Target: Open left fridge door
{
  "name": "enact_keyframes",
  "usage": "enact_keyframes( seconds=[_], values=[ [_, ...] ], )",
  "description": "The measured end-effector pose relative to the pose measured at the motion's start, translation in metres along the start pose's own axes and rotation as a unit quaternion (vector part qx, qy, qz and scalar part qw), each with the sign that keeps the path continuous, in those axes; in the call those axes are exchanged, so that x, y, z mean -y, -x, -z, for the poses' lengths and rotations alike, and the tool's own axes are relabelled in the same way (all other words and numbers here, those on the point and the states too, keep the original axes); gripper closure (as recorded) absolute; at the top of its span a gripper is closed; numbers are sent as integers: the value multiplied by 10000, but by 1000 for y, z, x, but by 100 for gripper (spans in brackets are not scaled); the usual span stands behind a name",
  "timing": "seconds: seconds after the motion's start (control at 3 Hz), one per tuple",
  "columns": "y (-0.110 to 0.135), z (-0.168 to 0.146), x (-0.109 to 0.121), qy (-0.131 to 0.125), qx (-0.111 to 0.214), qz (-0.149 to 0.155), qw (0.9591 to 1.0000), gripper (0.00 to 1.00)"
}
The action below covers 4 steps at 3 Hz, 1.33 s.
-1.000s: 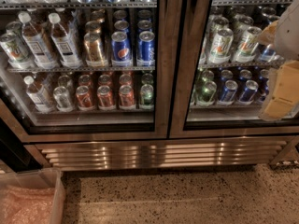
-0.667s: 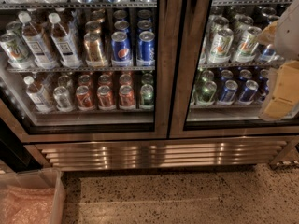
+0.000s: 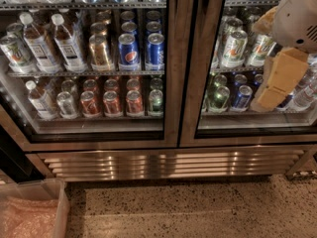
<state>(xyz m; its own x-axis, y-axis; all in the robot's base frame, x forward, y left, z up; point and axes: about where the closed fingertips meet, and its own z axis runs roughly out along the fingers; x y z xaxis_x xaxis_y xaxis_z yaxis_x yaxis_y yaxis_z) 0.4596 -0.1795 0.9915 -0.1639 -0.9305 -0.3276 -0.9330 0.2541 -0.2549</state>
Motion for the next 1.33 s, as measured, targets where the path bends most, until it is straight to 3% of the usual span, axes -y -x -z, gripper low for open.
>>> enact_keyframes(
  seconds=[0.33,0.67,1.0,1.33],
  values=[
    [57,-5,5,149,684,286,9971,0],
    [61,-4,4,164,743,290,9967,0],
    [60,-6,5,208,915,79,9956,0],
    [76,-13,24,132,1331,-125,9909,0]
  ],
)
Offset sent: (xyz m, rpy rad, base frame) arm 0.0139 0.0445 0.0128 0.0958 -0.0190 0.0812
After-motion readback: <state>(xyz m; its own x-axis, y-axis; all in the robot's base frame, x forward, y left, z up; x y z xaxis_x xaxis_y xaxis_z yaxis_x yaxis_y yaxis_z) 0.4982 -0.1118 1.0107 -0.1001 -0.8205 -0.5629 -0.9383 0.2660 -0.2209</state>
